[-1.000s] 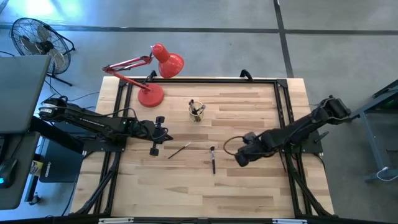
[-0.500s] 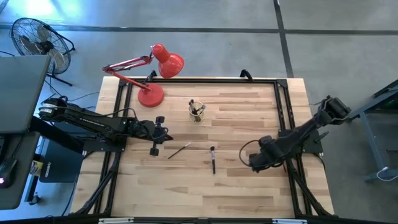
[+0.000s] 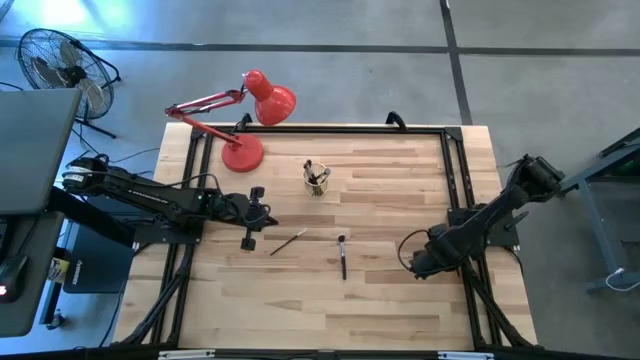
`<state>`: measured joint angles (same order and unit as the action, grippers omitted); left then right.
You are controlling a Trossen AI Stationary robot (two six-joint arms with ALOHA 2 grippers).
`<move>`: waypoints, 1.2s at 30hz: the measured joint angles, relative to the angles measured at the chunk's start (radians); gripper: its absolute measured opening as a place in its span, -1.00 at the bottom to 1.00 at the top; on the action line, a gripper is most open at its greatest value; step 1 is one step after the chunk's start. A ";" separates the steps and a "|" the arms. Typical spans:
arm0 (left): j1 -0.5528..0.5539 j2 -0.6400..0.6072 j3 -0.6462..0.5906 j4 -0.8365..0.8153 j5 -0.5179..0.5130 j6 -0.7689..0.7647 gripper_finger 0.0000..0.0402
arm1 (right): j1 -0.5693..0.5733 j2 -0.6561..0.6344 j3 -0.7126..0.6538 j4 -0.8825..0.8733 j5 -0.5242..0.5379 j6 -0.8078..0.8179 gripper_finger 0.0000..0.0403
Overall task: Put items in baskets/containers
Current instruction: Put the black eyeshadow brush into the gold pen holder
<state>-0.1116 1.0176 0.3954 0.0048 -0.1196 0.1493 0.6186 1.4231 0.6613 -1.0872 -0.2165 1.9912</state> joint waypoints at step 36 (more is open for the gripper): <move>0.000 0.000 0.000 -0.001 0.032 -0.003 -1.00 | 0.085 -0.066 -0.129 0.195 0.126 0.027 -0.33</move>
<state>-0.1116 1.0176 0.3954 0.0040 -0.0872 0.1463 0.7033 1.3571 0.5328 -0.8925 -0.0906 2.0182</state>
